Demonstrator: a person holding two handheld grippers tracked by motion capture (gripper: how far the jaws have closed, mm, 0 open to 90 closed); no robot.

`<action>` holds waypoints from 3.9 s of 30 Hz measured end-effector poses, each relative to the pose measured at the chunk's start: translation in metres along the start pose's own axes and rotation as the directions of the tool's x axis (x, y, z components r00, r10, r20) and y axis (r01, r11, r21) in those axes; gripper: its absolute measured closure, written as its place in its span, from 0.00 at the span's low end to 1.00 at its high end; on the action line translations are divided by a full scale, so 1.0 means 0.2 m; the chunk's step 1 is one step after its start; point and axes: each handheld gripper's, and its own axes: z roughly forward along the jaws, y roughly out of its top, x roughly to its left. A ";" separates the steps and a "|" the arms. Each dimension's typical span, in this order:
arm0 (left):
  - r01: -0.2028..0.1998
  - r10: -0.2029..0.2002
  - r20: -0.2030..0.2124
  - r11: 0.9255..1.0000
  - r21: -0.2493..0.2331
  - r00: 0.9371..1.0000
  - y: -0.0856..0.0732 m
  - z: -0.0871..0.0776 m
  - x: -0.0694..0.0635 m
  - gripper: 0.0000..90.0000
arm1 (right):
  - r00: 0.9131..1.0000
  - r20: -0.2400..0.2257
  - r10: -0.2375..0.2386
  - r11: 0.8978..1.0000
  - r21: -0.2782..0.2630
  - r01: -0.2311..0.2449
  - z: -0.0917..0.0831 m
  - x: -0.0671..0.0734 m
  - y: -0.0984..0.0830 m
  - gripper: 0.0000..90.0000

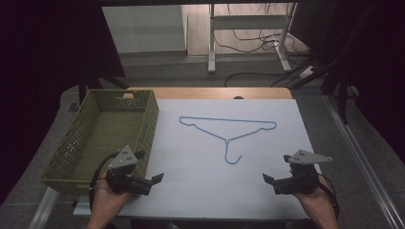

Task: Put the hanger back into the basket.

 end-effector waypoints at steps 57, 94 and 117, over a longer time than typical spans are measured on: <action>-0.086 0.073 0.108 0.989 0.119 0.992 0.13 0.72 0.02 0.01 | 0.975 -0.183 -0.125 0.968 0.192 0.160 0.69 0.07 0.33 0.50; -0.040 0.022 0.124 0.989 0.143 0.992 0.10 0.78 0.03 0.03 | 0.957 -0.236 -0.169 0.940 0.252 0.229 0.80 0.08 0.27 0.96; -0.078 0.052 0.184 0.987 0.139 0.982 0.20 1.19 -0.10 1.00 | 0.958 -0.242 -0.157 0.954 0.214 0.210 0.74 0.06 0.31 0.96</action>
